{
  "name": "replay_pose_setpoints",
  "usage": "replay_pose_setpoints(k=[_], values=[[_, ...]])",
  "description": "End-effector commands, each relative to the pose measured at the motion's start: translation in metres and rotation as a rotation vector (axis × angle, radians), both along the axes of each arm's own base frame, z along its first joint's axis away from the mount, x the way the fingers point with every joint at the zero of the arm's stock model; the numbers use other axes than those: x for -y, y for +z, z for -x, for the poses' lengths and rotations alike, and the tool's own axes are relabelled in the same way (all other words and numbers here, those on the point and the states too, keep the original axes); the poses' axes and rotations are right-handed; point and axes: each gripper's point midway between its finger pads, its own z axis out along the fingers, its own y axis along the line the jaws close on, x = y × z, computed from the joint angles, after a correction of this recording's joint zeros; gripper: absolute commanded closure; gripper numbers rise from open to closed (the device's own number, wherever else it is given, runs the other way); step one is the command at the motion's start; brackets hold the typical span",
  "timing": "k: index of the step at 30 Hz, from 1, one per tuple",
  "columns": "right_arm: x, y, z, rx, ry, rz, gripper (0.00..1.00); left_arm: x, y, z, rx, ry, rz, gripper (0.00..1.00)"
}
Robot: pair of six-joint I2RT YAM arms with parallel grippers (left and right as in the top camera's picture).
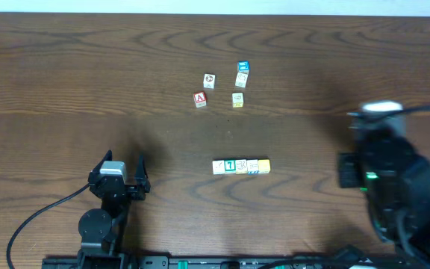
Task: Lift 5 blocks
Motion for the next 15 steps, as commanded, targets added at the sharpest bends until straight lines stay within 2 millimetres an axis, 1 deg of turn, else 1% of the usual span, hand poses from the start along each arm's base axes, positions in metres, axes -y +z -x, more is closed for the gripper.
replay_pose_setpoints(k=[1,3,4,5,7,8,10,12,15], values=[[0.032,-0.030,-0.002,-0.101,-0.160,-0.014,0.99,0.002,-0.015,0.001,-0.051,-0.012,0.004,0.28],[0.045,-0.050,-0.004,-0.176,-0.197,-0.012,0.99,0.002,-0.015,0.001,-0.051,-0.011,0.004,0.28],[0.041,-0.057,-0.006,-0.201,-0.189,-0.068,0.99,0.002,-0.015,0.001,-0.051,-0.012,0.004,0.27],[0.032,-0.063,-0.010,-0.227,-0.118,-0.103,0.99,0.002,-0.015,0.001,-0.051,-0.011,0.004,0.27],[0.021,-0.065,-0.015,-0.241,-0.022,-0.143,0.99,0.002,-0.015,0.001,-0.051,-0.012,0.004,0.27],[0.020,-0.063,-0.015,-0.238,-0.002,-0.161,0.99,0.002,-0.015,0.001,-0.051,-0.011,0.004,0.28],[0.021,-0.057,-0.012,-0.224,0.000,-0.194,0.99,0.002,-0.015,0.001,-0.051,-0.011,0.004,0.28],[0.014,-0.042,-0.012,-0.175,0.038,-0.241,0.99,0.002,-0.015,0.001,-0.051,-0.012,0.004,0.27],[0.004,0.001,-0.023,-0.020,0.078,-0.309,0.99,0.002,-0.015,0.001,-0.051,-0.011,0.004,0.27]])
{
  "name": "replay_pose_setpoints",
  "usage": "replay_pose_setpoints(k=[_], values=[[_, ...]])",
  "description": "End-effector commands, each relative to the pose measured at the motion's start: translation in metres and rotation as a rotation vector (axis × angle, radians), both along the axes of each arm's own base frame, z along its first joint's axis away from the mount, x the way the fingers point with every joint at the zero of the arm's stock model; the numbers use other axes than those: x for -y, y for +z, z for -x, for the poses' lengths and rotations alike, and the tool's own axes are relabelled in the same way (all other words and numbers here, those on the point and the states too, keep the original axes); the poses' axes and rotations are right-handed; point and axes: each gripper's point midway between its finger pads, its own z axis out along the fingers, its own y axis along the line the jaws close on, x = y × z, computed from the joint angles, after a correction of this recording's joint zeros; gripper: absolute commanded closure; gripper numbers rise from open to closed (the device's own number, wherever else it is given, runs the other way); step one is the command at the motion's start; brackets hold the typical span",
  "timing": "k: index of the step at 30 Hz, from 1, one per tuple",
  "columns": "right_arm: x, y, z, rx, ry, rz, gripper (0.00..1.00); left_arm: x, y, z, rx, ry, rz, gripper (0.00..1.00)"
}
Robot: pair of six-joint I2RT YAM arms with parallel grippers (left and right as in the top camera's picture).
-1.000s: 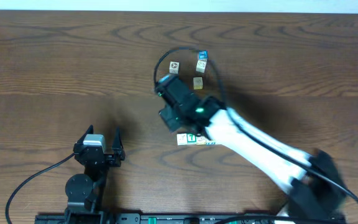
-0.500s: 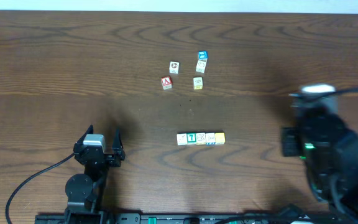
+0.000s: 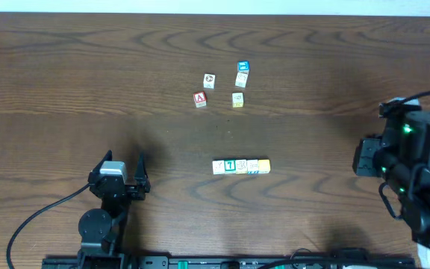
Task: Lift 5 blocks
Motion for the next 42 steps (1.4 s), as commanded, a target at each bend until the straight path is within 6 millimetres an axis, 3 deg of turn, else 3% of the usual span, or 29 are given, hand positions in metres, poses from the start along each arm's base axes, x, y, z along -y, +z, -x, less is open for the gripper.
replay_pose_setpoints(k=[1,3,5,10,13,16,18,22,26,31,35,42], values=[[-0.024,0.056,-0.006,0.186,0.092,-0.125,0.99,0.002,-0.015,0.001,-0.052,-0.011,0.004,0.27],[-0.036,0.083,-0.014,0.286,0.139,-0.188,0.99,0.002,-0.015,0.001,-0.052,-0.011,0.004,0.27],[-0.045,0.097,-0.018,0.342,0.188,-0.214,0.98,0.002,-0.015,0.001,-0.052,-0.012,0.004,0.28],[-0.051,0.097,-0.018,0.342,0.208,-0.214,0.99,0.002,-0.015,0.001,-0.052,-0.012,0.004,0.28],[-0.055,0.105,-0.002,0.346,0.228,-0.187,0.99,0.002,-0.015,0.001,-0.052,-0.012,0.004,0.27],[-0.037,0.112,0.008,0.385,0.137,-0.105,0.99,0.002,-0.015,0.001,-0.052,-0.012,0.004,0.27],[-0.030,0.107,0.015,0.369,0.101,-0.057,0.99,0.002,-0.015,0.001,-0.052,-0.012,0.004,0.28],[-0.020,0.075,0.026,0.245,0.089,0.077,0.99,0.002,-0.015,0.001,-0.052,-0.012,0.004,0.28],[-0.017,0.051,0.018,0.186,0.050,0.101,0.99,0.002,-0.015,0.001,-0.052,-0.011,0.004,0.27],[-0.032,-0.031,0.002,-0.047,0.038,0.041,0.99,0.002,-0.015,0.001,-0.052,-0.011,0.004,0.27],[-0.051,-0.082,-0.003,-0.151,0.098,-0.008,0.99,0.002,-0.015,0.001,-0.051,-0.012,0.004,0.27],[-0.058,-0.136,0.002,-0.234,0.113,-0.033,0.99,0.001,-0.014,0.001,-0.045,-0.007,-0.008,0.27]])
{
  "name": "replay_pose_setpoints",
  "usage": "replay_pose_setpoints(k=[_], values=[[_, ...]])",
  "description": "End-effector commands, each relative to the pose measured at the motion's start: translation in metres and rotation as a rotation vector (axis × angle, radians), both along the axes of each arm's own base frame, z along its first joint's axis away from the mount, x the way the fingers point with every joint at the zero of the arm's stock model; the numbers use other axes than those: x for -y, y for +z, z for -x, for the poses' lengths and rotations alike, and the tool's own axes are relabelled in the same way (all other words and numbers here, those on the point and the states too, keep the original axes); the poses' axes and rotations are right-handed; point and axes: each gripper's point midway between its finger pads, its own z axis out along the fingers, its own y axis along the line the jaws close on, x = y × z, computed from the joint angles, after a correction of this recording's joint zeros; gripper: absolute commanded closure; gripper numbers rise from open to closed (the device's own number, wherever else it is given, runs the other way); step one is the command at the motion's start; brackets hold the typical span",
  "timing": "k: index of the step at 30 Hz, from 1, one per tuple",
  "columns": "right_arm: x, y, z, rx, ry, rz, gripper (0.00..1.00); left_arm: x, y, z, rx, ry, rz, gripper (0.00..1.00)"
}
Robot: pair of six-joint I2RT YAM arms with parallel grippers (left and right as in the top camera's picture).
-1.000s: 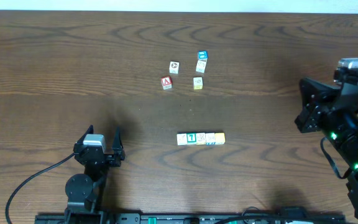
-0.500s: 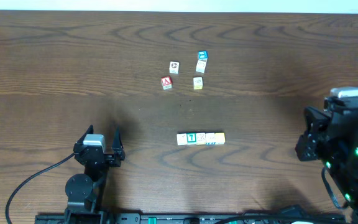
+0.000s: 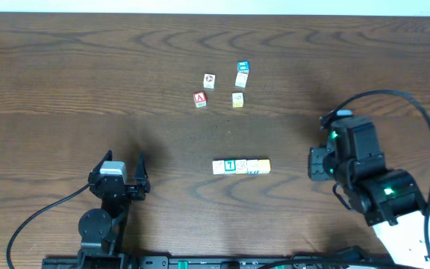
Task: Lift 5 blocks
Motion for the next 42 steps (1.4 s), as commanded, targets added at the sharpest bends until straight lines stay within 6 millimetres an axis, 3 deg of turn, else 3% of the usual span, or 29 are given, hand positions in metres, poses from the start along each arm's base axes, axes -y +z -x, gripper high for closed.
replay_pose_setpoints(k=[1,8,12,14,16,19,26,27,28,30,35,42], values=[[-0.002,-0.013,0.005,-0.020,-0.012,-0.036,0.99,0.001,-0.013,0.001,-0.043,-0.008,0.000,0.27],[0.010,-0.057,0.020,-0.118,-0.099,-0.043,0.99,0.010,-0.033,0.006,-0.207,-0.008,0.260,0.27],[0.002,-0.091,0.032,-0.178,-0.076,-0.099,0.99,0.011,-0.047,0.016,-0.394,0.038,0.376,0.27],[-0.008,-0.100,0.033,-0.182,-0.047,-0.159,0.99,0.021,-0.041,0.018,-0.437,-0.012,0.388,0.27],[-0.021,-0.103,0.032,-0.183,-0.010,-0.221,0.99,0.040,-0.022,0.019,-0.451,-0.120,0.417,0.27],[-0.022,-0.106,0.030,-0.189,-0.005,-0.218,0.99,0.058,-0.001,0.021,-0.454,-0.231,0.445,0.27],[-0.023,-0.129,0.025,-0.250,0.061,-0.177,0.99,0.070,-0.003,0.028,-0.493,-0.304,0.466,0.27],[-0.023,-0.134,0.024,-0.266,0.060,-0.182,0.99,0.070,-0.005,0.029,-0.499,-0.302,0.466,0.34],[-0.025,-0.139,0.022,-0.282,0.063,-0.195,0.99,0.069,-0.006,0.029,-0.504,-0.292,0.465,0.59],[-0.031,-0.144,0.020,-0.301,0.073,-0.235,0.99,0.064,-0.010,0.028,-0.510,-0.257,0.457,0.93],[-0.037,-0.146,0.013,-0.303,0.082,-0.288,0.99,0.036,-0.029,0.026,-0.547,-0.076,0.411,0.93],[-0.011,-0.147,0.007,-0.287,0.032,-0.276,0.99,0.026,-0.041,0.031,-0.592,0.002,0.423,0.93]])
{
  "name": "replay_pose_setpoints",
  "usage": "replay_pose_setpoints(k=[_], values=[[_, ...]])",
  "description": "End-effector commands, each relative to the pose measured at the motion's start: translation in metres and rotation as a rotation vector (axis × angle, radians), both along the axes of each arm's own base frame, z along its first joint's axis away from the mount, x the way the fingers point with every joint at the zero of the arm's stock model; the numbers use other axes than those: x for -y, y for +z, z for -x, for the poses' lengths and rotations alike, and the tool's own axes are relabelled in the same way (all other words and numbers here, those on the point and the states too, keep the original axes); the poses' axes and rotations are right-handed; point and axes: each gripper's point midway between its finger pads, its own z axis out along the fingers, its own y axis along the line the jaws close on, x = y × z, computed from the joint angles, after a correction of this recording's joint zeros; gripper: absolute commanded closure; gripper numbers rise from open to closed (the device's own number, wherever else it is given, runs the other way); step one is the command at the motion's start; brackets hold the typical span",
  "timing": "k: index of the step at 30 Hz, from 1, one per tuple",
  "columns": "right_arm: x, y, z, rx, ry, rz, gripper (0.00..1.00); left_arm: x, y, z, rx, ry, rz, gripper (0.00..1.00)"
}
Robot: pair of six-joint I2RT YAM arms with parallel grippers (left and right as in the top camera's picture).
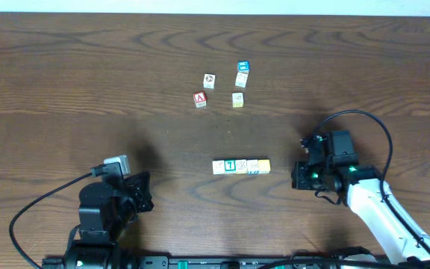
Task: Lift 5 blocks
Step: 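Move the left gripper to the row's left end beside the 'S' block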
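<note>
Several lettered blocks lie end to end in a short row (pixel 241 166) at the table's middle front. My right gripper (pixel 295 175) sits low on the table just right of the row's right end, pointing at it with a small gap. My left gripper (pixel 143 193) is at the front left, turned toward the right, well short of the row's left end. From overhead the finger spacing of neither gripper can be made out. Nothing is held.
Loose blocks lie farther back: a red-lettered block (pixel 199 99), a white block (pixel 209 80), a blue-topped block (pixel 242 67) touching another block (pixel 241 79), and a yellow block (pixel 237 99). The right arm's black cable (pixel 364 119) loops above it.
My right arm has come down and to the left, its gripper now close to the row's right end. My left arm has turned and shifted slightly forward, now pointing right. The blocks have not moved.
My right arm stood high at the right edge, then farther right, then lower and nearer the row. Now its gripper is beside the row's right end. My left arm stayed parked at the front left until now, when it turned toward the row. All blocks kept their places.
</note>
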Motion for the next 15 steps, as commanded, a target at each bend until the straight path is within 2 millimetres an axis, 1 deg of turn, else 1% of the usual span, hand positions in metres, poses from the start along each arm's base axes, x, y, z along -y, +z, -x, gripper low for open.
replay_pose_setpoints(k=[1,3,5,8,12,15], values=[[0.011,0.002,-0.006,0.022,-0.010,-0.007,0.99,-0.010,-0.002,-0.001,-0.022,0.062,-0.010,0.93],[0.010,0.003,-0.006,0.019,-0.014,-0.027,0.99,-0.007,-0.013,0.001,-0.076,0.055,-0.003,0.93],[0.009,0.001,-0.006,0.017,-0.009,-0.024,0.99,-0.001,-0.018,-0.001,-0.110,0.028,0.022,0.93],[0.006,0.000,-0.007,0.017,0.001,-0.023,0.99,0.007,-0.028,-0.008,-0.174,0.021,0.080,0.93],[0.003,0.000,-0.010,0.029,0.004,-0.026,0.99,0.015,-0.048,-0.019,-0.257,0.013,0.112,0.93],[0.003,0.001,-0.012,0.039,0.003,-0.026,0.99,0.032,-0.059,-0.027,-0.288,-0.056,0.131,0.92]])
